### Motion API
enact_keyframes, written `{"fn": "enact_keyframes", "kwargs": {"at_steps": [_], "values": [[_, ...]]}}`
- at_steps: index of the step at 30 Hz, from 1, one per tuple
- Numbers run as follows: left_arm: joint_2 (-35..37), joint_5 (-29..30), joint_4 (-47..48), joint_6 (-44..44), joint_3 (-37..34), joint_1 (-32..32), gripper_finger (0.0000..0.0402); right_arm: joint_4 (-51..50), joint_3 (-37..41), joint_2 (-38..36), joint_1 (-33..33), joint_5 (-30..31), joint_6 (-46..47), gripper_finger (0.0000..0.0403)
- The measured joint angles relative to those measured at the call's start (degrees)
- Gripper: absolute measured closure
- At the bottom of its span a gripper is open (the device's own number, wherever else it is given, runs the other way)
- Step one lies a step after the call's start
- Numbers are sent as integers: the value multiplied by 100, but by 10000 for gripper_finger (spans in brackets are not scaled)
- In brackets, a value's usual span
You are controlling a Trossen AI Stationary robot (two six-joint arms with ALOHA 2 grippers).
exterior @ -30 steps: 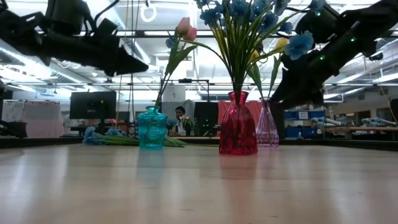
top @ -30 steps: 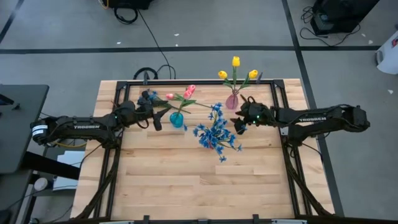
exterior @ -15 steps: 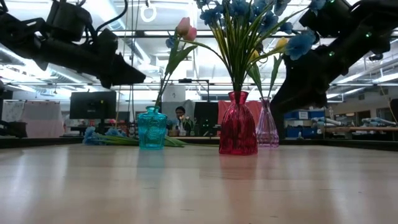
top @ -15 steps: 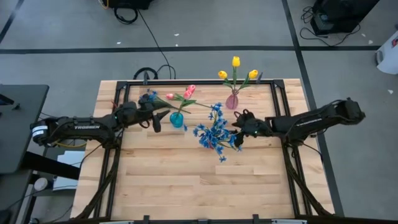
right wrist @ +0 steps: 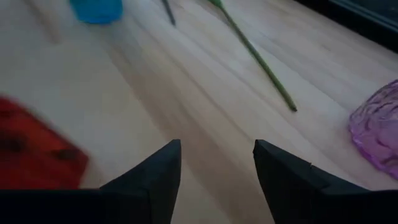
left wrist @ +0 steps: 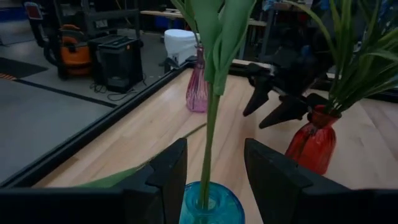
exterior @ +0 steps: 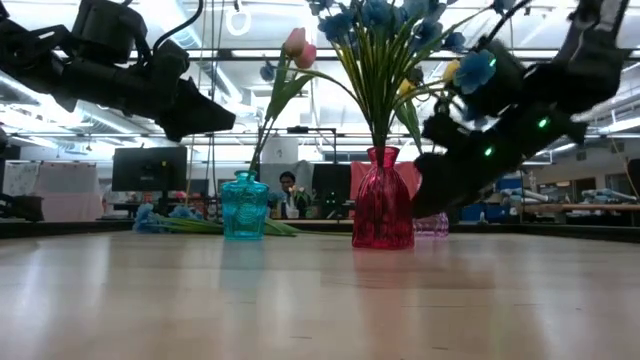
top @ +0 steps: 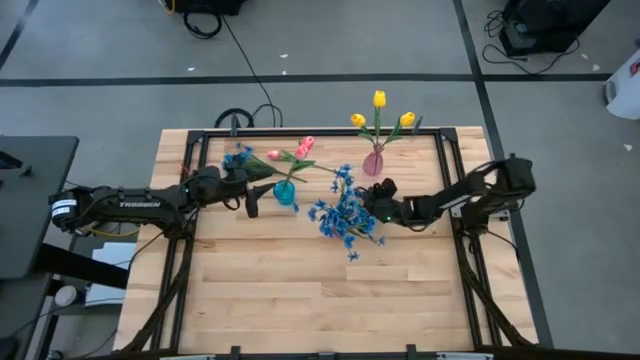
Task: Sort flowers into vase by color
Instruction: Adjust the red vase
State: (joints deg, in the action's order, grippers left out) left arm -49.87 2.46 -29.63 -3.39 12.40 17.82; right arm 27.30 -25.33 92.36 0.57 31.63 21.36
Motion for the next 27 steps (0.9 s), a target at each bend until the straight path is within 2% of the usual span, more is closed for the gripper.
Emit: {"fn": "enact_keyframes", "kwargs": {"at_steps": [2,5,8,12,19,27], "values": [[0,26,2,11,0,0,236,549,89,211,175,-241,-59,198],[0,26,25,94,0,0,236,1955,387,545,422,-674,-307,205],[0,41,64,180,0,0,236,2880,590,852,632,-710,-579,210],[0,68,89,183,0,2,236,3038,545,1203,759,-393,-700,217],[0,66,136,172,0,0,236,3056,-128,1857,536,408,-997,229],[0,65,449,171,0,0,236,3081,-586,2388,286,451,-649,231]]}}
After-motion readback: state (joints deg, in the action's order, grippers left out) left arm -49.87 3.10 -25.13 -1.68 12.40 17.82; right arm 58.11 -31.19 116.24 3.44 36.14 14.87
